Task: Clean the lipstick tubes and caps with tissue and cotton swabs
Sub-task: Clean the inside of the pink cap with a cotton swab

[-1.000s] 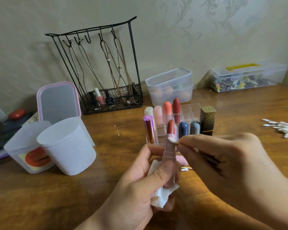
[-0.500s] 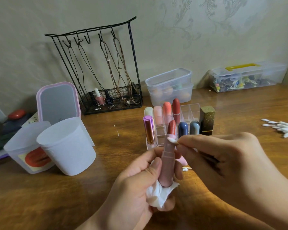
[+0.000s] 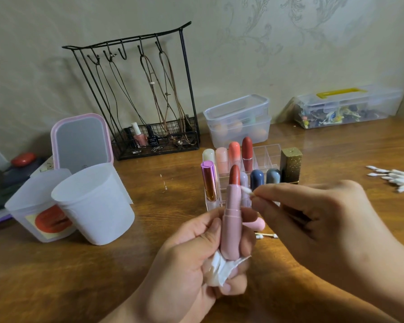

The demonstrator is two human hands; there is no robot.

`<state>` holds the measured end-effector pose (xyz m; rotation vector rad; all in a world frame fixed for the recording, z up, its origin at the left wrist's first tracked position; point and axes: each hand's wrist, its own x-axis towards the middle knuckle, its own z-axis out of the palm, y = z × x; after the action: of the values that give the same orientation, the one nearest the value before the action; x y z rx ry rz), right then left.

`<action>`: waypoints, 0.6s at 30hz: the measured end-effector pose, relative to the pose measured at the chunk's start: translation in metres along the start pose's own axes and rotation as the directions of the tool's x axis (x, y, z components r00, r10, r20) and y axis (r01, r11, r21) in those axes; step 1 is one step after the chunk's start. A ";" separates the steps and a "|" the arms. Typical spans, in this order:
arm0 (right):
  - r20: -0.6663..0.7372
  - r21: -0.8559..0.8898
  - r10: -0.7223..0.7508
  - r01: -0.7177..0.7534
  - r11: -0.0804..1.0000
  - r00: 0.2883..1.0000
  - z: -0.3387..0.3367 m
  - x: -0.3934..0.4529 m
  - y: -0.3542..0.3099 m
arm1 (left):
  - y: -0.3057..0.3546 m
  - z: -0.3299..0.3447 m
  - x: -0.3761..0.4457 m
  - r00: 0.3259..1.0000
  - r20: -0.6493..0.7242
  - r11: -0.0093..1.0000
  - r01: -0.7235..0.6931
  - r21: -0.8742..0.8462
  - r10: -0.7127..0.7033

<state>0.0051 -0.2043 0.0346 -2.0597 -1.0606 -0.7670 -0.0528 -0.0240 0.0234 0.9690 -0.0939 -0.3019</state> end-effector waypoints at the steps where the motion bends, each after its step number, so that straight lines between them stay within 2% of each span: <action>1: 0.015 0.024 -0.013 0.012 1.000 1.000 0.000 0.000 0.001 | 0.000 0.000 0.000 1.000 -0.022 1.000 0.000 -0.022 0.000; 4: 0.064 0.053 -0.047 0.044 0.998 0.997 -0.001 0.000 0.002 | -0.003 0.000 -0.001 0.998 -0.055 0.999 -0.017 -0.037 0.015; 6: 0.068 0.043 -0.038 0.035 0.998 0.997 -0.004 0.001 0.002 | -0.004 0.003 -0.001 0.996 -0.070 0.999 -0.048 0.005 0.048; 8: 0.074 0.032 -0.034 0.032 0.999 0.997 -0.007 0.001 0.001 | -0.002 0.006 -0.001 0.984 -0.142 0.993 -0.103 0.051 0.109; 10: 0.083 0.030 -0.028 0.026 0.999 0.996 -0.010 0.000 -0.001 | 0.000 0.010 -0.002 0.976 -0.110 0.974 -0.172 0.150 0.189; 14: 0.081 0.035 -0.011 0.008 0.999 0.997 -0.011 0.001 -0.002 | 0.001 0.010 -0.003 0.959 -0.176 0.940 -0.162 0.302 0.222; 18: 0.080 0.047 -0.007 0.004 0.999 0.997 -0.011 0.002 -0.004 | 0.002 0.012 -0.003 0.951 -0.172 0.928 -0.191 0.319 0.255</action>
<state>0.0006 -0.2107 0.0438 -2.0633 -1.1185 -0.6604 -0.0581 -0.0317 0.0324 1.2738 -0.0561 0.0316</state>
